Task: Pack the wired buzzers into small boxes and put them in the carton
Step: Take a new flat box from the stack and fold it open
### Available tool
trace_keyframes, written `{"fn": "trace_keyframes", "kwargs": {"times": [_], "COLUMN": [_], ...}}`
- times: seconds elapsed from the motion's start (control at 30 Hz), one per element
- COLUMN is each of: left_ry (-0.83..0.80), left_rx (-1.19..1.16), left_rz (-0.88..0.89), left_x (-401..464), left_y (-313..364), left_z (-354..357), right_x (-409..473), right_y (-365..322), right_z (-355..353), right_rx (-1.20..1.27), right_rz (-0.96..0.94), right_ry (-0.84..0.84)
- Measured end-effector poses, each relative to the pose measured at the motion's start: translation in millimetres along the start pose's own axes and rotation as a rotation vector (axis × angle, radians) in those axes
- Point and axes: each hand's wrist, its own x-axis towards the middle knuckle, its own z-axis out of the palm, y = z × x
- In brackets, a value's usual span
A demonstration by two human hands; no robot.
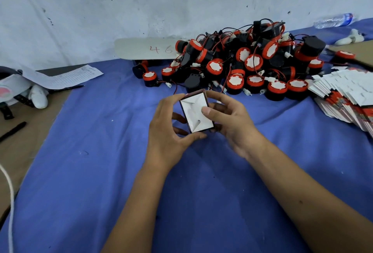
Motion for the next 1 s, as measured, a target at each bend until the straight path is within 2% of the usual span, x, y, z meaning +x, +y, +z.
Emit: {"fn": "trace_keyframes", "kwargs": {"times": [0.13,0.33,0.73,1.0], "left_ry": [-0.009,0.001,-0.058,-0.002], "left_rx": [-0.02,0.043,0.033,0.022], "left_rz": [-0.037,0.002,0.029,0.079], "left_x": [-2.0,-1.4,-2.6,-2.6], "left_y": [-3.5,3.7,8.7,10.1], "left_z": [0.9,1.7,1.8,4.7], "right_x": [0.9,0.3,2.8,3.1], "right_y": [0.7,3.2,6.2,12.1], "right_z": [-4.1,-0.4,-4.8,-0.3], "right_rx": [-0.035,-0.118,-0.091,-0.23], "right_rz": [0.0,-0.018,0.032,-0.024], "right_ry": [-0.072,0.0,-0.071,0.023]}}
